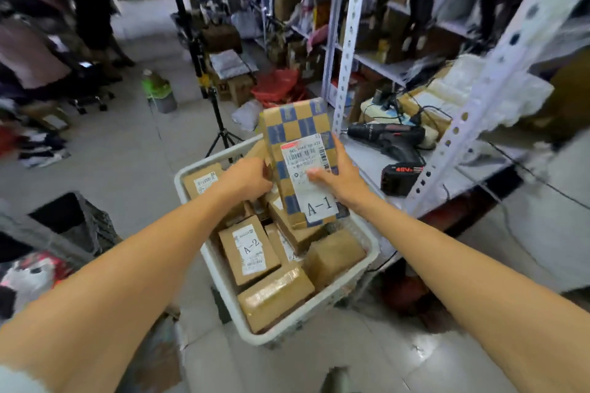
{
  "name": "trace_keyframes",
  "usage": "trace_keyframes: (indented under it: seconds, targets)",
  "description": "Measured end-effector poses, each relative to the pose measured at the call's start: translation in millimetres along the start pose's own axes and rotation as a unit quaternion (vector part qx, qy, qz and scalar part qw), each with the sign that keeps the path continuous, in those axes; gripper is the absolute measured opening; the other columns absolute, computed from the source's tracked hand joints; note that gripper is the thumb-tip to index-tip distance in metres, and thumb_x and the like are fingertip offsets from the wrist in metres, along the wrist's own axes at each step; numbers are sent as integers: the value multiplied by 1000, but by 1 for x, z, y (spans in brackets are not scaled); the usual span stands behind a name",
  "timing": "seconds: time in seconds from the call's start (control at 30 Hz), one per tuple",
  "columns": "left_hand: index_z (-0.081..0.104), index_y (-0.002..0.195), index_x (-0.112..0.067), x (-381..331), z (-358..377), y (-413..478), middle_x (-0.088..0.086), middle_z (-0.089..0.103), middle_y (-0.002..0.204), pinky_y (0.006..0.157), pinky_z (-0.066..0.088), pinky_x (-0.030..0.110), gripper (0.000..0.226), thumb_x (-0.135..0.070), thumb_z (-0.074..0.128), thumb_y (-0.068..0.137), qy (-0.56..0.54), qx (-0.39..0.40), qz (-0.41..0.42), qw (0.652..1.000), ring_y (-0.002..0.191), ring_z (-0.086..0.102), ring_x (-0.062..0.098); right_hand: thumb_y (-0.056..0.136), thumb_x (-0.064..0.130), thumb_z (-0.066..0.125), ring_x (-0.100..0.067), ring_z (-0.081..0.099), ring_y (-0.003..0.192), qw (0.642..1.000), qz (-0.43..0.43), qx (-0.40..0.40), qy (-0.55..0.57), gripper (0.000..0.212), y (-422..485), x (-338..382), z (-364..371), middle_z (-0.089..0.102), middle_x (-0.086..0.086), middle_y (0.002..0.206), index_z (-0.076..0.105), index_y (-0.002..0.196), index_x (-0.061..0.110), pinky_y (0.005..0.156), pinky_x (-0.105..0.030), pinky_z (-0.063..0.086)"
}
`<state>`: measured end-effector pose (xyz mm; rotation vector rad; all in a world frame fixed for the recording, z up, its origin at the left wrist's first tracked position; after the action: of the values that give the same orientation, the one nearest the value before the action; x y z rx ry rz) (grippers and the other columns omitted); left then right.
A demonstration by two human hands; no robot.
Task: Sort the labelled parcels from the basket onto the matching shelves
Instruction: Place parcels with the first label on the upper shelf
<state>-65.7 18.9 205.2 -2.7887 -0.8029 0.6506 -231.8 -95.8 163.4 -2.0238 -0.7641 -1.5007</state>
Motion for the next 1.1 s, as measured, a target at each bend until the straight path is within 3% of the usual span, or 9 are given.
trace_keyframes:
  seconds: [0.13,0.27,0.4,0.5,0.63,0.73,0.83,0.93,1.1]
  targets:
    - [59,100,-4,-29,-10,-41,12,60,100,73,51,40,22,-16,58,82,9,-21,45,999,85,59,27,71,55,71,-17,55,122,999,-34,-34,-4,103,-49,27,-14,56,4,136,9,151,39,101,-46,47]
    - [60,93,-3,-56,-7,-82,9,61,85,58,44,29,14,-11,59,82,4,-48,61,997,73,54,19,83,37,71,-17,55,120,996,-63,-61,-2,94,-94,39,-39,57,3,132,8,153,32,100,-41,47]
    - [58,104,-10,-82,15,-120,12,65,103,79,52,39,24,-17,64,83,1,-51,64,997,95,59,26,82,32,74,-17,54,121,996,-56,-64,29,93,-148,40,-67,57,3,131,12,152,30,104,-48,43]
    - [62,99,-10,-111,36,-145,8,66,105,82,52,37,24,-24,71,82,-14,-31,65,997,96,60,24,82,25,75,-19,57,119,994,-59,-73,60,89,-199,35,-94,60,0,128,18,150,26,102,-49,46]
    - [61,115,-14,-166,66,-178,7,59,115,82,42,28,32,-29,66,87,8,-18,109,994,109,54,27,85,18,71,-18,60,115,988,-69,-117,71,81,-270,25,-143,62,0,126,22,148,30,97,-47,50]
    - [63,113,-9,-227,86,-198,13,62,117,85,44,29,29,-23,66,88,3,-2,161,987,108,57,28,85,14,71,-15,62,111,978,-67,-184,72,78,-329,19,-191,64,2,122,25,146,28,93,-46,53]
    - [68,103,-4,-302,103,-221,11,66,102,83,46,31,26,-23,68,85,-10,25,219,975,96,61,26,87,9,67,-6,63,102,960,-65,-266,52,74,-392,18,-245,64,9,114,24,146,23,91,-37,55]
    - [67,97,0,-379,123,-243,17,69,98,76,50,38,22,-19,63,87,4,46,296,954,95,64,33,87,11,68,-14,61,111,936,-62,-346,32,78,-454,20,-303,64,6,117,21,147,24,98,-47,49]
    - [66,110,-12,-502,153,-282,9,66,112,79,46,27,27,-24,64,86,35,34,410,911,98,62,26,84,24,71,-19,64,108,869,-55,-491,-27,82,-562,31,-374,66,3,118,19,148,32,92,-53,52]
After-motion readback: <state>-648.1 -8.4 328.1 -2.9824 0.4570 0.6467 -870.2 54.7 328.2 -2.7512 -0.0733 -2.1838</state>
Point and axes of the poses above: each hand's wrist, its own y-axis towards the middle knuckle, its own z-axis out of the palm, x = y × z, the point moved 1 cm from there along y, towards the middle knuckle
